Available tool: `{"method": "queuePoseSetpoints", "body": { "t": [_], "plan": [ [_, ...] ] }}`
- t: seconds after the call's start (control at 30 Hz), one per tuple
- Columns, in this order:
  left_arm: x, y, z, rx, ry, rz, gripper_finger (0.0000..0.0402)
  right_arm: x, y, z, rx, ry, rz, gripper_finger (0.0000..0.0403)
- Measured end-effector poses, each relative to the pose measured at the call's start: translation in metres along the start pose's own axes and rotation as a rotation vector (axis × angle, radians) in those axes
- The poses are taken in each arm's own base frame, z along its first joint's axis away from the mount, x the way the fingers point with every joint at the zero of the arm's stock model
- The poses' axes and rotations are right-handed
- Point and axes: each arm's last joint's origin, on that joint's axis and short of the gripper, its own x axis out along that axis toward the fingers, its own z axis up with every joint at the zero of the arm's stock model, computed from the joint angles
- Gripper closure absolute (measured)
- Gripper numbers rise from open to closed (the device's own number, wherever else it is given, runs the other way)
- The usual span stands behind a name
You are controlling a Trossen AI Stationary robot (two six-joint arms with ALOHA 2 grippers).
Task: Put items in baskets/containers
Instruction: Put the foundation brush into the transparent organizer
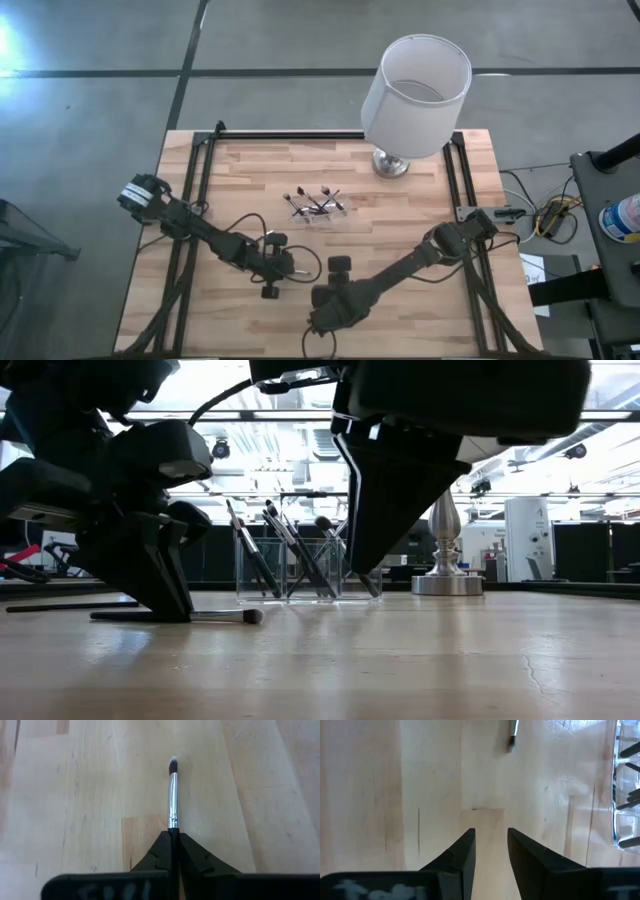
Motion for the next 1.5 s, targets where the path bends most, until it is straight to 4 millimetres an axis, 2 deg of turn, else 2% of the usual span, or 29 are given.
{"method": "queuePoseSetpoints", "body": {
  "t": [0.2, 0.33, 0.5, 0.7, 0.87, 0.93, 1.0, 1.07, 1.17, 1.23, 1.4, 1.5],
  "plan": [
    [-0.014, 0.003, 0.014, 0.026, -0.075, -0.015, 0.0395, -0.008, -0.002, -0.001, 0.006, -0.034, -0.05, 0.031],
    [-0.024, 0.004, 0.02, 0.017, -0.114, -0.019, 0.0395, -0.028, -0.015, -0.002, 0.079, -0.092, -0.14, 0.0319],
    [-0.037, 0.01, 0.025, -0.002, -0.152, 0.029, 0.0401, -0.043, -0.032, -0.012, 0.174, -0.072, -0.242, 0.0327],
    [-0.056, 0.016, 0.031, -0.058, -0.205, 0.064, 0.0396, -0.048, -0.039, -0.02, 0.327, -0.051, -0.293, 0.033],
    [-0.073, 0.021, 0.035, -0.088, -0.258, 0.09, 0.0397, -0.049, -0.044, -0.023, 0.603, -0.065, -0.303, 0.0334],
    [-0.072, 0.025, 0.032, -0.079, -0.219, 0.07, 0.0398, -0.042, -0.046, -0.021, 0.702, -0.024, -0.252, 0.0337],
    [-0.064, 0.024, 0.024, -0.066, -0.158, -0.031, 0.0398, -0.03, -0.046, -0.013, 0.736, -0.005, -0.142, 0.0342],
    [-0.052, 0.021, 0.012, -0.032, -0.078, -0.107, 0.0399, -0.023, -0.044, 0.003, 0.656, -0.088, -0.03, 0.0346],
    [-0.043, 0.017, -0.001, 0.02, -0.021, -0.11, 0.04, -0.017, -0.045, 0.026, 0.491, -0.243, 0.087, 0.035],
    [-0.041, 0.016, -0.004, -0.007, -0.014, -0.107, 0.04, -0.008, -0.051, 0.03, 0.482, -0.229, 0.127, 0.0349],
    [-0.044, 0.017, -0.002, -0.029, -0.065, -0.082, 0.0401, 0.033, -0.081, 0.023, 0.811, -0.077, 0.137, 0.0358],
    [-0.045, 0.019, 0.0, -0.039, -0.085, -0.053, 0.0401, 0.056, -0.092, 0.022, 1.038, 0.027, 0.304, 0.0374]
  ]
}}
